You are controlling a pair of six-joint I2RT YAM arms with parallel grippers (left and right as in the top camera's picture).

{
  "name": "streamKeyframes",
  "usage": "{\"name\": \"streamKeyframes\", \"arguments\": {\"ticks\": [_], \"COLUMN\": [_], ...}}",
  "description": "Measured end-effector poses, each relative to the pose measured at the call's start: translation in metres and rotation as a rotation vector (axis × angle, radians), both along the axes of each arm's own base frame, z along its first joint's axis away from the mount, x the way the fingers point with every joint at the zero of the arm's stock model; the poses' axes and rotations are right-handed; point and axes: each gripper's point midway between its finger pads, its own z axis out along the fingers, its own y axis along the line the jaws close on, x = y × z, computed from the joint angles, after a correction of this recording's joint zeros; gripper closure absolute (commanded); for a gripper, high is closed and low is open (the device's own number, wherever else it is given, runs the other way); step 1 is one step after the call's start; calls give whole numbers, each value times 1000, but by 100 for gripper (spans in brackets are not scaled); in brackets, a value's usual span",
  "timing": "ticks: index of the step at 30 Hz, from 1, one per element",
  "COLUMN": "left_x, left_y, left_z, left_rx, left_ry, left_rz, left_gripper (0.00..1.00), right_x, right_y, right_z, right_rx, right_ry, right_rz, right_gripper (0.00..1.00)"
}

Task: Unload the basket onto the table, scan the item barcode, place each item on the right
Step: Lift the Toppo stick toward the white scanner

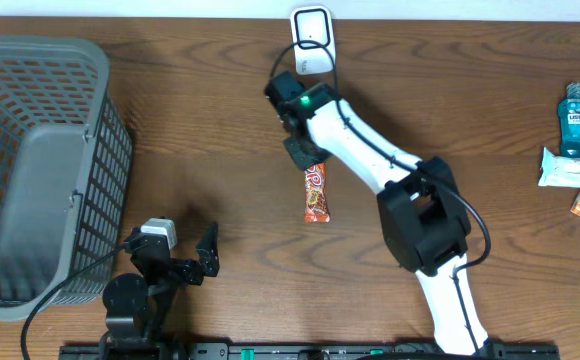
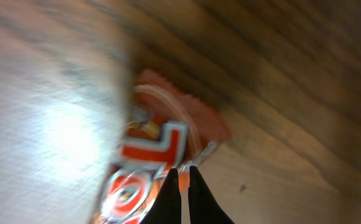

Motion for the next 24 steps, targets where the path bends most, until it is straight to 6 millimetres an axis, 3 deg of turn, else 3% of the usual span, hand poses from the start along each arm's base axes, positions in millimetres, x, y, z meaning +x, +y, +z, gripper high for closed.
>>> {"name": "streamKeyframes", "arguments": {"ticks": [4, 10, 18, 24], "left_x": [0, 0, 0, 0], "left_y": [0, 0, 0, 0], "left_z": [0, 0, 0, 0], "left_rx": [0, 0, 0, 0], "left_ry": [0, 0, 0, 0], "left_rz": [0, 0, 0, 0], "left_gripper": [2, 2, 2, 2], "right_x": [3, -2, 5, 5], "right_y": [-13, -17, 14, 29], "right_z": [-17, -9, 29, 13], "right_rx": [10, 12, 149, 193], "right_ry": [38, 79, 46, 34], "right_rz": [-12, -11, 16, 39], "right_gripper": [99, 99, 99, 99]}}
